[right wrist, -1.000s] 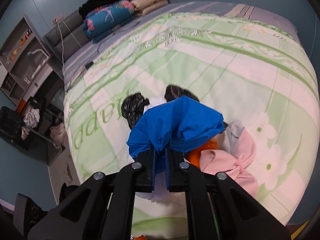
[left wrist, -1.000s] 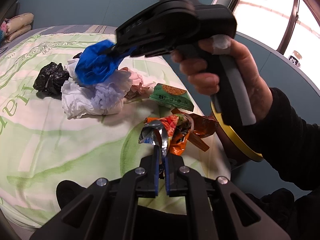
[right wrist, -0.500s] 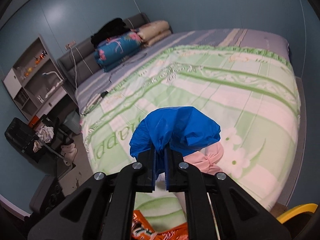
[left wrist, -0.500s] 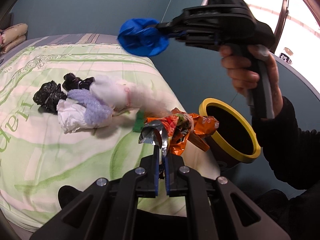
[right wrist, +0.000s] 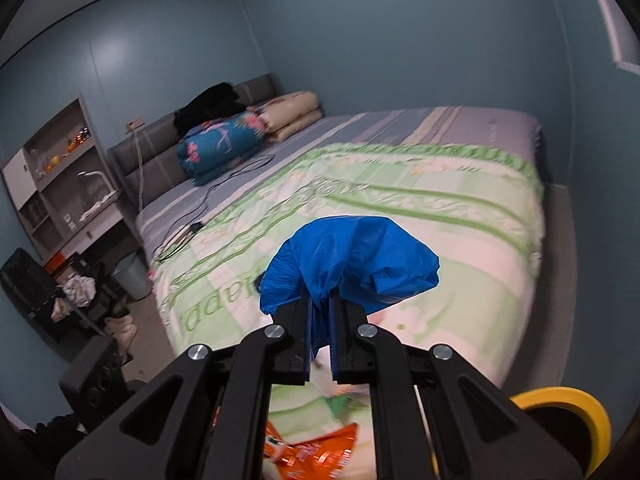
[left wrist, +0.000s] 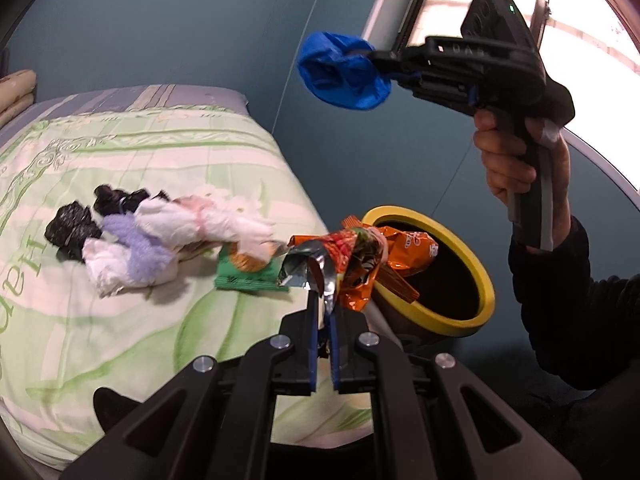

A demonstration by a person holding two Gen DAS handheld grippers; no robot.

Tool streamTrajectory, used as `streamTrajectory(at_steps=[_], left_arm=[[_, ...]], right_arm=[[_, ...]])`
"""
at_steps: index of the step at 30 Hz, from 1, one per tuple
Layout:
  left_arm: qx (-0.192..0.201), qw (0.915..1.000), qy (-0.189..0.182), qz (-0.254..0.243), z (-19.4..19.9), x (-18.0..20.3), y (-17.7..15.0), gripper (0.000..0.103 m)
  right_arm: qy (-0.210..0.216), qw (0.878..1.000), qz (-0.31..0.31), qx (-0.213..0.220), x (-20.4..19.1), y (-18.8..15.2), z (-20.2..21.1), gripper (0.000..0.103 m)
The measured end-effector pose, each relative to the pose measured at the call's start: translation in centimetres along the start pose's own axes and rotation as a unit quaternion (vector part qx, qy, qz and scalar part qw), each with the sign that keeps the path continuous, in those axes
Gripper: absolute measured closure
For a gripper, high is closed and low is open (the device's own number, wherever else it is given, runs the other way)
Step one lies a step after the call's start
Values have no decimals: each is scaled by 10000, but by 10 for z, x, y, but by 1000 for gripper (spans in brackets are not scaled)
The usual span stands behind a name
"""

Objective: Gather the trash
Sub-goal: 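Lift the wrapper and blue bag and carry both over the yellow bin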

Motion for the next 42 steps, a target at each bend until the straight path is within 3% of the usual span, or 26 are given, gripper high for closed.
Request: streamTrajectory(at_steps=[10, 17, 21, 30, 42], left_arm=[[-140, 9987, -195, -458, -18, 50, 16, 99], [-387, 9952, -266, -858, -50, 91, 26, 99], [-611, 9929, -351, -958, -71, 110, 23, 99], [-1101, 9857, -495, -1172, -118, 151, 9, 99], [-1413, 9832, -422, -1080, -155, 161, 2, 99]], right_arm=[[-944, 9952, -46, 258, 35, -24, 71, 97], [-1833, 9826, -40, 315, 60, -35, 117, 97], [-2139, 9761, -267, 291, 82, -51, 136, 97], [-2332, 9698, -670, 240, 114, -76, 149, 97], [-2179, 9708, -991, -135, 130, -105, 131, 96]])
Point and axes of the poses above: each gripper's, at about its wrist camera, not at the fingertips, and z roughly against the way its jaws point, x to its right, y to its top, the point moved 4 cm from there along -z, roughly the way its jaws point, and after that the axes turned 10 degrees about z, right-handed, at the moved point
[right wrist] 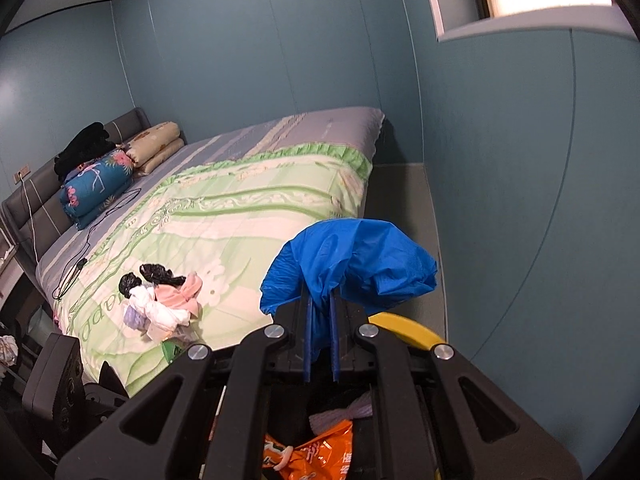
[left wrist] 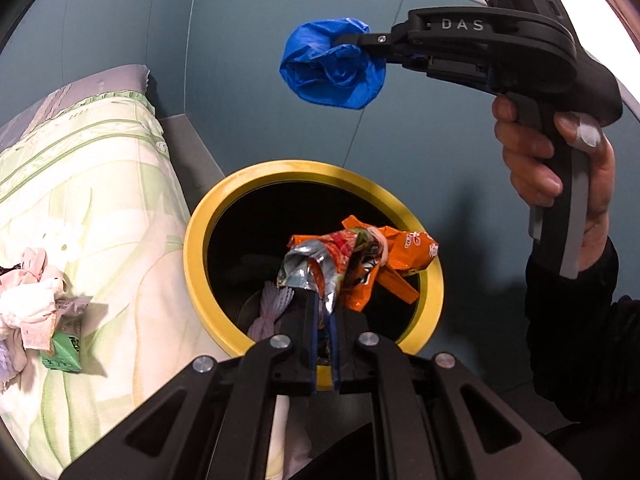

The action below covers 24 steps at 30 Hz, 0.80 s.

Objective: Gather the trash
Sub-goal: 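Lift the wrapper and blue bag and carry both over the yellow bin, then open both grippers to drop the wrapper and blue bag into the bin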

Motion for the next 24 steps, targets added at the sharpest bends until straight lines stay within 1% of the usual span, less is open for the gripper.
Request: streamTrajectory(at_steps=[6, 14, 17, 18, 19, 20, 21, 23, 24], left_arm=[[-137, 9999, -10, 57, -14, 2, 2, 99], [-195, 9998, -43, 68, -19, 3, 3, 99], [-206, 9998, -70, 44, -19, 7, -2, 99], [-211, 9997, -95, 31, -19, 8, -3, 98], [-220, 9997, -125, 25, -19, 8, -3, 92], [-220, 9997, -144, 29, -19, 8, -3, 85], [-212, 9997, -144, 32, -19, 8, -3, 83], [-197, 9997, -137, 34, -18, 8, -2, 77], [-193, 9997, -142, 48, -17, 8, -3, 76]], right_arm=[[91, 9996, -45, -273, -1, -11, -16, 96], [92, 9988, -214, -439, 6, -18, -28, 96], [105, 9984, -282, -472, 8, -19, -29, 95], [88, 9984, -292, -476, 9, -20, -29, 94], [75, 9983, -312, -482, 10, -20, -29, 92], [65, 9982, -351, -482, 12, -20, -29, 85], [58, 9981, -389, -479, 14, -21, -28, 77], [56, 9978, -478, -455, 17, -21, -27, 71], [50, 9977, -505, -454, 18, -21, -28, 71]])
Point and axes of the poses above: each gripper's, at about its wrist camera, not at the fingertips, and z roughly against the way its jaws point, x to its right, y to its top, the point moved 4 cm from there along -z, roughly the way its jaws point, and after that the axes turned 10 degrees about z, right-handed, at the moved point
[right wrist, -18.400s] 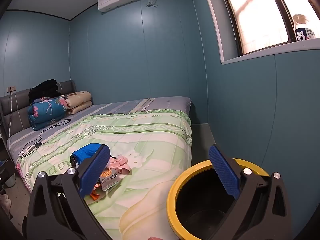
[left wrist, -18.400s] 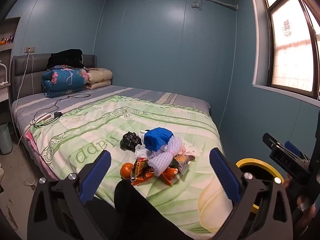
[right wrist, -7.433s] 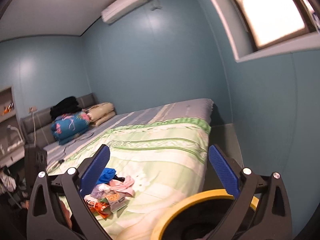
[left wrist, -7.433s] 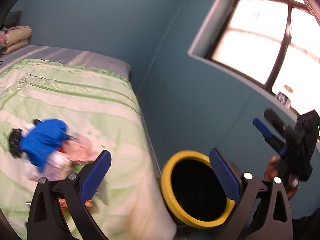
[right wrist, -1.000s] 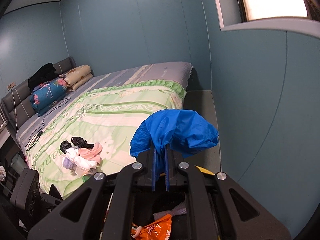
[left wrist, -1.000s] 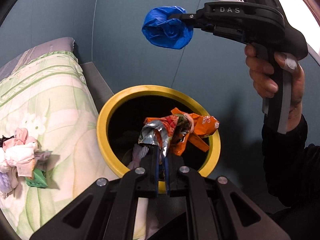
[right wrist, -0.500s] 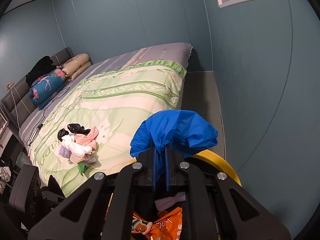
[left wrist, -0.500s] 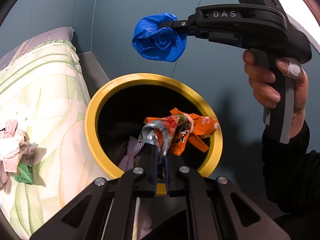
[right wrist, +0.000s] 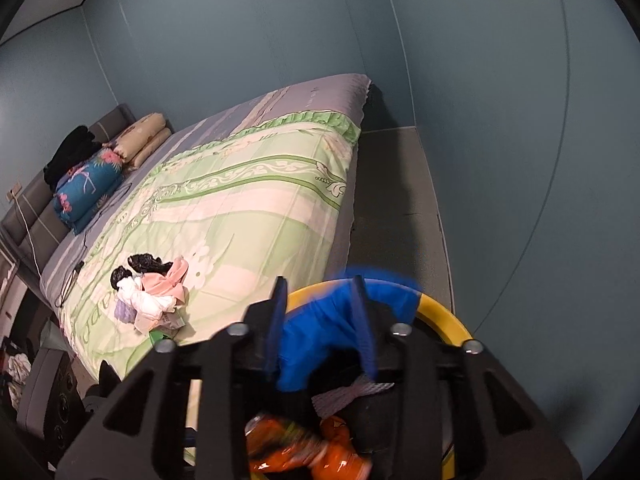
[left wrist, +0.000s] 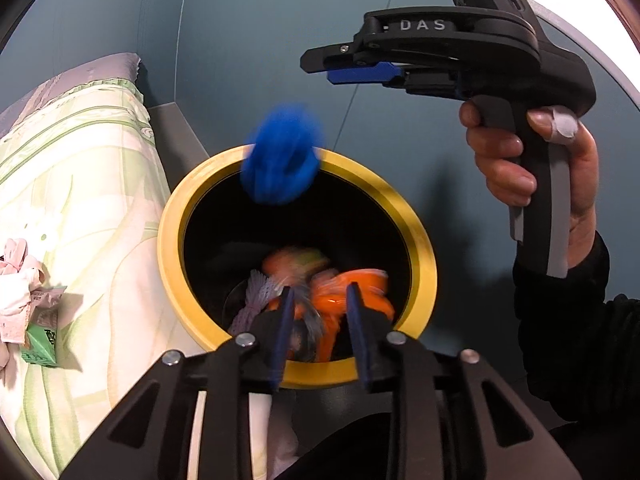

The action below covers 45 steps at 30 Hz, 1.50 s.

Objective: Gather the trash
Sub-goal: 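Open both grippers to drop the wrapper and blue bag into the bin, then move both tools back over the remaining trash on the bed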

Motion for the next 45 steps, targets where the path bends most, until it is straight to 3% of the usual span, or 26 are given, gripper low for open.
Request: streamTrajectory(at_steps=[3, 11, 17, 25, 27, 31, 35, 45], left_arm=[[27, 9999, -74, 73, 4, -2, -1, 62], [341, 9994, 35, 92, 24, -8, 0, 51], [731, 9967, 271, 243, 51, -23, 11, 35], [1267, 9871, 794, 574, 95, -63, 21, 18], [1427, 9827, 948, 706, 106, -76, 22, 16], [1739, 9715, 1257, 1009, 135, -105, 22, 11], [2099, 9548, 1547, 1430, 163, -138, 24, 8], [2430, 9164, 2493, 1976, 219, -220, 1, 8]], right_arm=[[-17, 10000, -57, 24, 3, 0, 2, 71], [-3, 9988, -176, 463, 7, 8, 23, 68], [241, 9959, -1, 868, -8, 15, 36, 47], [605, 9883, 593, 1272, -56, 24, 41, 29], [707, 9855, 726, 1359, -71, 25, 39, 23], [766, 9827, 1010, 1352, -100, 26, 30, 22], [926, 9803, 1212, 1255, -129, 24, 14, 20], [1049, 9716, 1815, 1101, -189, 3, -24, 9]])
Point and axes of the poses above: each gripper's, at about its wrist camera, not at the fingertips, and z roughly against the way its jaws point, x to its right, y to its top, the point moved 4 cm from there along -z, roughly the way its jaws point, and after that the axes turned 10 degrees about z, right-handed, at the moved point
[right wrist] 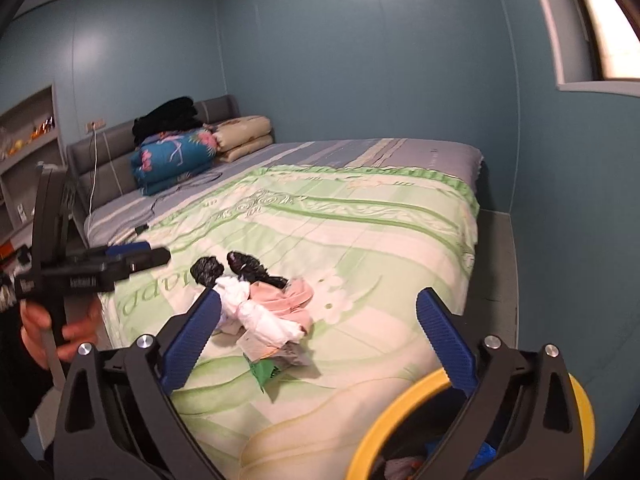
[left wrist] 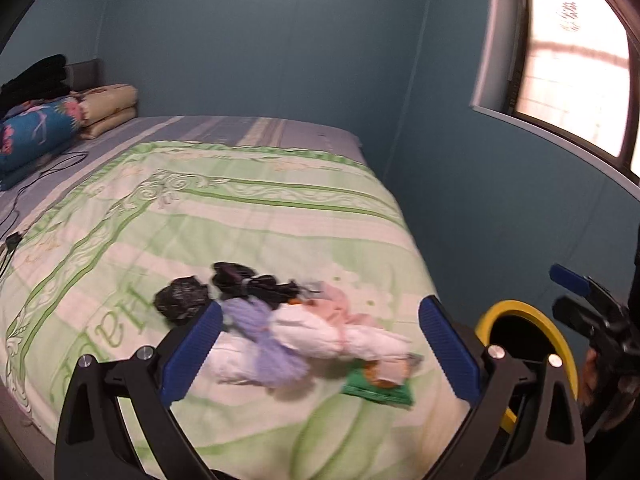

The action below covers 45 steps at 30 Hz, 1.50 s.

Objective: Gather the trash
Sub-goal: 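Move both tools back over the remaining trash on the bed, then grasp the black plastic bag with the left gripper while the right grasps the green chip bag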

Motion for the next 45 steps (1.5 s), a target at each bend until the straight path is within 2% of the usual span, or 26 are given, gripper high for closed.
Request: streamTrajectory(at_steps=[4, 7, 11, 16, 28, 37, 45], left_arm=[[-43, 9993, 321, 194, -10, -33, 0, 8], [-100, 9983, 445, 354, -17, -57, -2, 8], [-131, 9969, 666, 400, -29, -84, -2, 8], [-215, 9956, 802, 436, -46, -109, -3, 8], [-539, 9912, 944, 758, -95, -149, 3, 8], [-673, 9898, 967, 801, -137, -156, 12, 8], [-839, 9882, 833, 976, -162, -163, 2, 10]], right_arm=[[111, 9993, 302, -190, -22, -13, -25, 8], [346, 9979, 423, -336, -36, -28, -45, 8], [225, 9960, 687, -527, -48, -45, -65, 8], [306, 9932, 657, -910, -62, -65, -89, 8], [339, 9888, 267, -1429, -71, -75, -128, 8], [277, 9877, 309, -1510, -76, -75, -143, 8], [243, 9866, 257, -1596, -75, -77, -154, 9]])
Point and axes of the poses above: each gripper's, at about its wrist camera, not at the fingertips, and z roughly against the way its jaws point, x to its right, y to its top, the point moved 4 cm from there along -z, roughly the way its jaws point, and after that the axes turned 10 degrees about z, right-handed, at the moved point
